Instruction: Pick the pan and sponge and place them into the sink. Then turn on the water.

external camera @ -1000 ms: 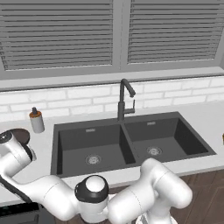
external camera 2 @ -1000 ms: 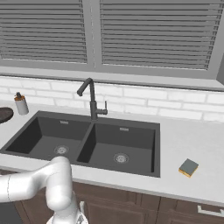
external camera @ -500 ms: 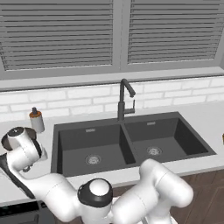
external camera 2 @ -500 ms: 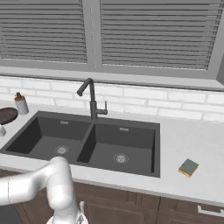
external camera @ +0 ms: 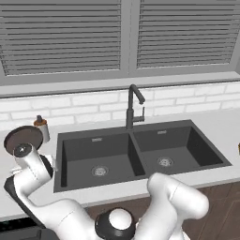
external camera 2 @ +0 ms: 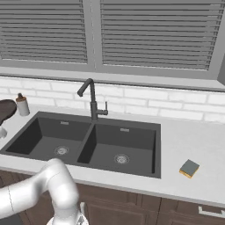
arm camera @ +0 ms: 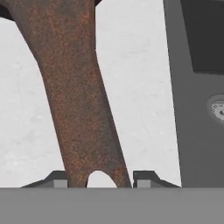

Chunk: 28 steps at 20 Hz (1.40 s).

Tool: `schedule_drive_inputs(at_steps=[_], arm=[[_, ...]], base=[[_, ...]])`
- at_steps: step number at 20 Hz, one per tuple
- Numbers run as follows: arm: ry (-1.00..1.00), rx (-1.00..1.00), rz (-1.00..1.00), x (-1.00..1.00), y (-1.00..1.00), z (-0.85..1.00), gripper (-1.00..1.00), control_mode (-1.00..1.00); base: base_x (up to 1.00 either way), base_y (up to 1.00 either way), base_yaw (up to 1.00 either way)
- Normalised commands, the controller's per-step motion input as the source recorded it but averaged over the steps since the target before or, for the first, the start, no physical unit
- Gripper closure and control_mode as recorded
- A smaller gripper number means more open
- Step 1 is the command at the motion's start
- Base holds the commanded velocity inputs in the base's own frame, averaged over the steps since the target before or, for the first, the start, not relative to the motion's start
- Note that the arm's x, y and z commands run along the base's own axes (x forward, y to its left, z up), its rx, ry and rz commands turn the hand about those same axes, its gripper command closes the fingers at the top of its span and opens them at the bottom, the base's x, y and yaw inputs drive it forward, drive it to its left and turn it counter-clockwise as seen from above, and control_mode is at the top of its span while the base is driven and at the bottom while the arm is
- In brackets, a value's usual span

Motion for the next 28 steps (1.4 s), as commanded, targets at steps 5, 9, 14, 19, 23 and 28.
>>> schedule_drive_inputs(at_steps=[5,9,14,19,23,28], arm=[[-0.55,0.0,0.0,0.0,0.21,0.77,1.0,-1.0],[-0.27,0.01,0.0,-0.19,0.17,1.0,1.0,-1.0],[0.21,0.21,0.0,-0.71,-0.02,0.89,1.0,-1.0],[0.51,0.24,-0.03,-0.92,-0.16,0.69,1.0,-1.0],[0.34,0.09,-0.13,-1.0,-0.15,0.24,1.0,-1.0],[0.13,0.02,-0.18,-1.0,-0.21,0.01,1.0,-1.0]], base=[[0.0,0.0,0.0],[0.0,0.0,0.0],[0.0,0.0,0.0],[0.0,0.0,0.0],[0.0,0.0,0.0],[0.0,0.0,0.0]])
